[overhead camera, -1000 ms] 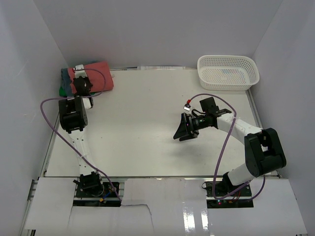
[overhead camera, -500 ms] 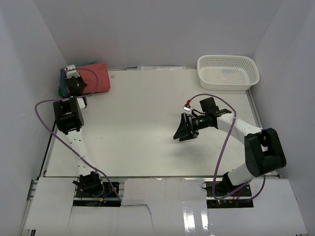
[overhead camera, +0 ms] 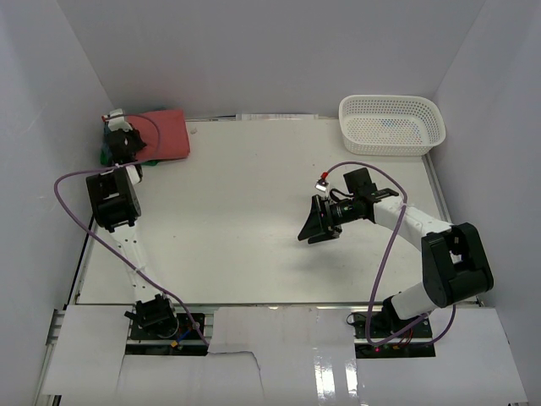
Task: Fold and stack the t-shirts
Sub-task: Put the neatly folded tshirt into the corner of the board with the left arm
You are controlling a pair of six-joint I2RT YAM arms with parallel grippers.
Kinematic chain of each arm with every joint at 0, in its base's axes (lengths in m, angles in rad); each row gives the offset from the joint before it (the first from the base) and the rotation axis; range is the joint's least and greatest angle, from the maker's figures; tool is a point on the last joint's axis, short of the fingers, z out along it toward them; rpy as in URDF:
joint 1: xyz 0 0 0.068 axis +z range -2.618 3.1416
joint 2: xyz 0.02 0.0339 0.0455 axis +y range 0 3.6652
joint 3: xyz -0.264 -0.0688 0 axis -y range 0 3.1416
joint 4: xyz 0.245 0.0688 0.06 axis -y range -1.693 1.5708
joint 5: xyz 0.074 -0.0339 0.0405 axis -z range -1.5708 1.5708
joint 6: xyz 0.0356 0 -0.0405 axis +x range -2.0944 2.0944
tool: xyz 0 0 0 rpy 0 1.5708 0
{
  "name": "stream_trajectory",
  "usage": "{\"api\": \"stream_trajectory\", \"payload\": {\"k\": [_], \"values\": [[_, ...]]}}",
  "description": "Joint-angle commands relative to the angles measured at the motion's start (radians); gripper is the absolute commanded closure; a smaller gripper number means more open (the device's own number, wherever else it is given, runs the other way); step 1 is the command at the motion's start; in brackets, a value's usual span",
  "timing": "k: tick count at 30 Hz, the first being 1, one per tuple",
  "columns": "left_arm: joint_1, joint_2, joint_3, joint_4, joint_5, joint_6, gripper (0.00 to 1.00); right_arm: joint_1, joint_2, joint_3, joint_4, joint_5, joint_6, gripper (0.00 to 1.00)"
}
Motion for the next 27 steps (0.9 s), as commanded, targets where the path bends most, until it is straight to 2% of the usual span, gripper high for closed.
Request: {"api": "stream_trajectory", "payload": {"k": [1, 7, 15, 19, 21, 22, 23, 24, 25, 26, 27], "values": [[0.018, 0.022, 0.007, -0.052, 0.035, -0.012, 1.00, 0.006, -0.036, -0.011, 0.008, -0.019, 0.006, 0.25], [0.018, 0.007, 0.016, -0.064, 0.042, -0.022, 1.00, 0.006, -0.036, -0.006, 0.008, -0.016, 0.011, 0.25], [0.013, -0.099, 0.117, -0.103, 0.044, -0.041, 0.90, 0.009, -0.049, 0.006, 0.010, -0.010, 0.015, 0.25], [-0.002, -0.211, 0.077, -0.126, 0.030, -0.015, 0.83, 0.011, -0.069, 0.017, -0.007, -0.005, 0.008, 0.25], [-0.013, -0.307, 0.025, -0.132, 0.010, -0.006, 0.71, 0.011, -0.074, 0.022, -0.011, -0.002, 0.001, 0.25], [-0.015, -0.343, -0.042, -0.133, -0.005, -0.007, 0.59, 0.011, -0.082, 0.023, -0.010, -0.001, 0.000, 0.25], [-0.016, -0.378, -0.080, -0.133, -0.019, -0.010, 0.39, 0.011, -0.085, 0.025, -0.010, 0.001, -0.002, 0.25], [-0.021, -0.451, -0.119, -0.135, -0.031, -0.012, 0.32, 0.011, -0.088, 0.028, -0.011, 0.002, -0.005, 0.25], [-0.022, -0.486, -0.194, -0.141, -0.042, -0.015, 0.10, 0.011, -0.094, 0.031, -0.011, 0.004, -0.006, 0.25], [-0.024, -0.560, -0.228, -0.156, -0.054, -0.018, 0.02, 0.011, -0.099, 0.032, -0.013, 0.006, -0.006, 0.25], [-0.022, -0.600, -0.263, -0.169, -0.057, -0.019, 0.02, 0.012, -0.105, 0.035, -0.013, 0.007, -0.008, 0.24]]}}
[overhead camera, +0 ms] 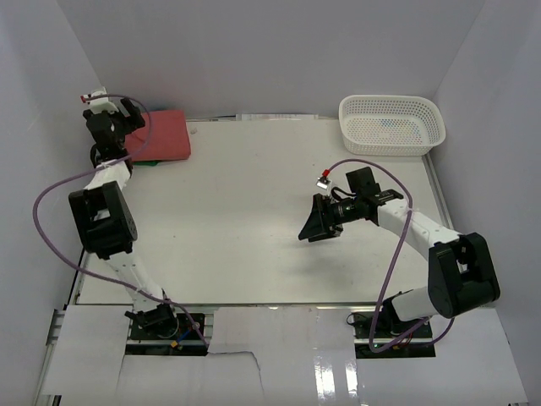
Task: Fold and stack the t-shirts
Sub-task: Put the neatly folded tshirt into the corner of the board with the left arm
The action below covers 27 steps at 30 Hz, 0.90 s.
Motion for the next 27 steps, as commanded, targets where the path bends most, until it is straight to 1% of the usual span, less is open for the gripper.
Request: {"api": "stream_trajectory", "payload": {"k": [1, 2, 3, 5, 6, 7, 8, 9, 10, 11, 12, 14, 16, 17, 19, 20, 21, 23, 24, 27], "values": [[-0.009, -0.230, -0.145, -0.032, -0.043, -0.003, 0.02, 0.008, -0.052, 0.041, -0.010, 0.003, -0.016, 0.24], [-0.009, -0.273, -0.174, -0.051, -0.046, -0.012, 0.02, 0.008, -0.058, 0.043, -0.008, 0.006, -0.017, 0.24], [-0.009, -0.360, -0.204, -0.109, -0.056, -0.017, 0.02, 0.008, -0.073, 0.041, -0.011, 0.009, -0.019, 0.24], [-0.011, -0.450, -0.289, -0.164, -0.089, -0.037, 0.02, 0.006, -0.087, 0.040, -0.011, 0.008, -0.019, 0.24], [-0.009, -0.494, -0.314, -0.227, -0.116, -0.049, 0.02, 0.008, -0.097, 0.038, -0.011, 0.009, -0.019, 0.24], [-0.009, -0.587, -0.337, -0.268, -0.188, -0.066, 0.02, 0.008, -0.113, 0.032, -0.010, 0.011, -0.017, 0.24], [-0.011, -0.635, -0.377, -0.348, -0.213, -0.081, 0.02, 0.008, -0.121, 0.030, -0.011, 0.014, -0.017, 0.24], [-0.011, -0.677, -0.391, -0.393, -0.240, -0.094, 0.02, 0.008, -0.139, 0.029, -0.013, 0.015, -0.016, 0.24], [-0.011, -0.748, -0.400, -0.439, -0.238, -0.103, 0.02, 0.008, -0.147, 0.026, -0.018, 0.015, -0.016, 0.24], [-0.011, -0.778, -0.411, -0.483, -0.221, -0.111, 0.02, 0.008, -0.155, 0.024, -0.021, 0.015, -0.016, 0.24], [-0.011, -0.801, -0.411, -0.596, -0.216, -0.117, 0.02, 0.008, -0.173, 0.021, -0.022, 0.017, -0.016, 0.24], [-0.011, -0.859, -0.422, -0.721, -0.175, -0.137, 0.02, 0.008, -0.190, 0.011, -0.028, 0.021, -0.017, 0.24], [-0.011, -0.889, -0.452, -0.792, -0.153, -0.170, 0.02, 0.008, -0.212, 0.006, -0.036, 0.024, -0.023, 0.24], [-0.011, -0.924, -0.467, -0.841, -0.115, -0.195, 0.02, 0.008, -0.219, 0.001, -0.045, 0.027, -0.025, 0.23], [-0.011, -0.976, -0.535, -0.864, -0.048, -0.206, 0.02, 0.008, -0.244, -0.005, -0.050, 0.032, -0.028, 0.23], [-0.011, -1.045, -0.559, -0.876, -0.032, -0.209, 0.02, 0.008, -0.251, -0.011, -0.054, 0.040, -0.030, 0.23], [-0.011, -1.082, -0.608, -0.876, -0.012, -0.209, 0.02, 0.009, -0.268, -0.013, -0.057, 0.043, -0.033, 0.23], [-0.011, -1.155, -0.638, -0.888, 0.026, -0.194, 0.02, 0.008, -0.284, -0.017, -0.070, 0.053, -0.037, 0.23], [-0.011, -1.222, -0.652, -0.899, 0.035, -0.183, 0.02, 0.008, -0.302, -0.026, -0.073, 0.057, -0.039, 0.23], [-0.011, -1.320, -0.653, -0.951, 0.075, -0.175, 0.02, 0.008, -0.337, -0.049, -0.077, 0.067, -0.039, 0.23]]}}
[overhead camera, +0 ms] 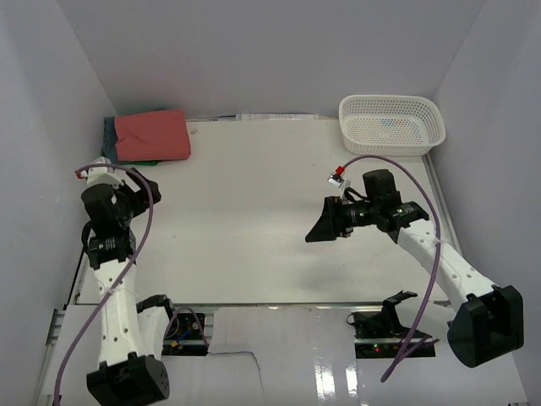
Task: Fold and stack the t-shirts
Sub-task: Put the neatly folded tshirt into the corner of the board with the left arm
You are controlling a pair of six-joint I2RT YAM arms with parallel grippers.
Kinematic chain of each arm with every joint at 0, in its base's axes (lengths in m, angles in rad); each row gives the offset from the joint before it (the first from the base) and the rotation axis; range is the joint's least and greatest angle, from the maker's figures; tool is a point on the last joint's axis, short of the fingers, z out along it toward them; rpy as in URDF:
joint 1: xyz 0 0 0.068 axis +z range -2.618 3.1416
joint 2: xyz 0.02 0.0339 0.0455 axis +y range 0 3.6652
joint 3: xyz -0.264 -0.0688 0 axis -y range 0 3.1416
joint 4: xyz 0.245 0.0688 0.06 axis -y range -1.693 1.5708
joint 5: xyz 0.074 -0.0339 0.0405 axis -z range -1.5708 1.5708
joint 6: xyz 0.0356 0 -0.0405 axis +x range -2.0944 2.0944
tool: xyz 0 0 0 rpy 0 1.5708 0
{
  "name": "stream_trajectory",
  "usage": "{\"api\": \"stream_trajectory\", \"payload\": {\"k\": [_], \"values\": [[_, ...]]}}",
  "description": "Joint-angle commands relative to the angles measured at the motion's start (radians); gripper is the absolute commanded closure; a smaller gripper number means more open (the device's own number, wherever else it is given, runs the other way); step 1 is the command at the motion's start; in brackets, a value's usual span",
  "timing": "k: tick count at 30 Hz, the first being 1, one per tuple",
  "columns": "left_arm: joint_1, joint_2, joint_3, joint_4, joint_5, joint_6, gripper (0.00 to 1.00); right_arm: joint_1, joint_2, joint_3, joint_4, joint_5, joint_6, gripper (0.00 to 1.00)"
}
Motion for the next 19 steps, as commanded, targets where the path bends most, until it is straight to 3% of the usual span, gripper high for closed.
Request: {"api": "stream_trajectory", "payload": {"k": [1, 6, 19], "values": [[0.000, -0.129, 0.020, -0.058, 0.088, 0.004, 0.02, 0.001, -0.049, -0.033, -0.026, 0.013, -0.021, 0.23], [0.000, -0.181, 0.014, -0.137, 0.122, 0.008, 0.02, 0.003, -0.101, -0.059, -0.033, 0.030, -0.017, 0.23], [0.000, -0.226, -0.013, -0.125, 0.172, 0.019, 0.02, 0.003, -0.181, -0.047, -0.095, 0.070, -0.014, 0.22]]}}
